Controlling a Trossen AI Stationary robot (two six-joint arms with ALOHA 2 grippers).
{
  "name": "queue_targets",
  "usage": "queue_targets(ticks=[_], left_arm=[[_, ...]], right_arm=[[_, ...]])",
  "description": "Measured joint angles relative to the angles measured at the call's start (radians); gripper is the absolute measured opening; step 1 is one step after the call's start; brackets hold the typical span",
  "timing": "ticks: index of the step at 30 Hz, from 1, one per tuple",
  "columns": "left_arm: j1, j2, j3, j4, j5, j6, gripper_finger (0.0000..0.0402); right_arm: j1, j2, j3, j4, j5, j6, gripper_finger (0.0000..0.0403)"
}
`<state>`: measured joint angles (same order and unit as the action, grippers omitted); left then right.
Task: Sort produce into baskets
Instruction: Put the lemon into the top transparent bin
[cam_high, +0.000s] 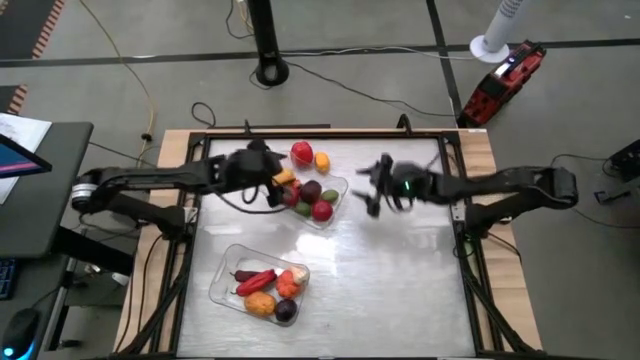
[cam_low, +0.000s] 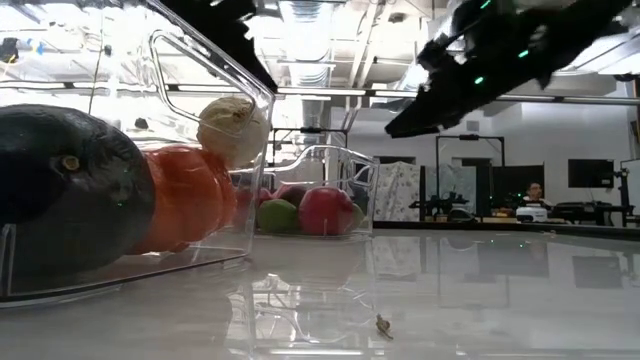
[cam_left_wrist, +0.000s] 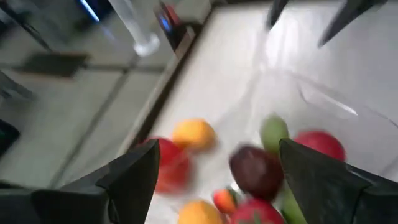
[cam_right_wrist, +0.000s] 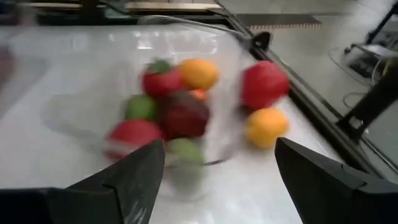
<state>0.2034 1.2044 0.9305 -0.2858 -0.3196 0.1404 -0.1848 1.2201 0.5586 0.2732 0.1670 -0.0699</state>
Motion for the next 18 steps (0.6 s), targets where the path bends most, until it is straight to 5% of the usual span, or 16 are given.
queue_targets(ticks=[6, 18], left_arm=[[0.061, -0.15, -0.217, 0.326, 0.0, 0.034, 0.0309], [0.073, -0.205, -0.268, 0.307, 0.0, 0.103, 0.0309]], right_arm=[[-0.31, 0.151, 0.164, -0.009, -0.271, -0.075, 0.0327], [-0.549, 0.611, 0.536, -0.178, -0.635, -0.321, 0.0327]])
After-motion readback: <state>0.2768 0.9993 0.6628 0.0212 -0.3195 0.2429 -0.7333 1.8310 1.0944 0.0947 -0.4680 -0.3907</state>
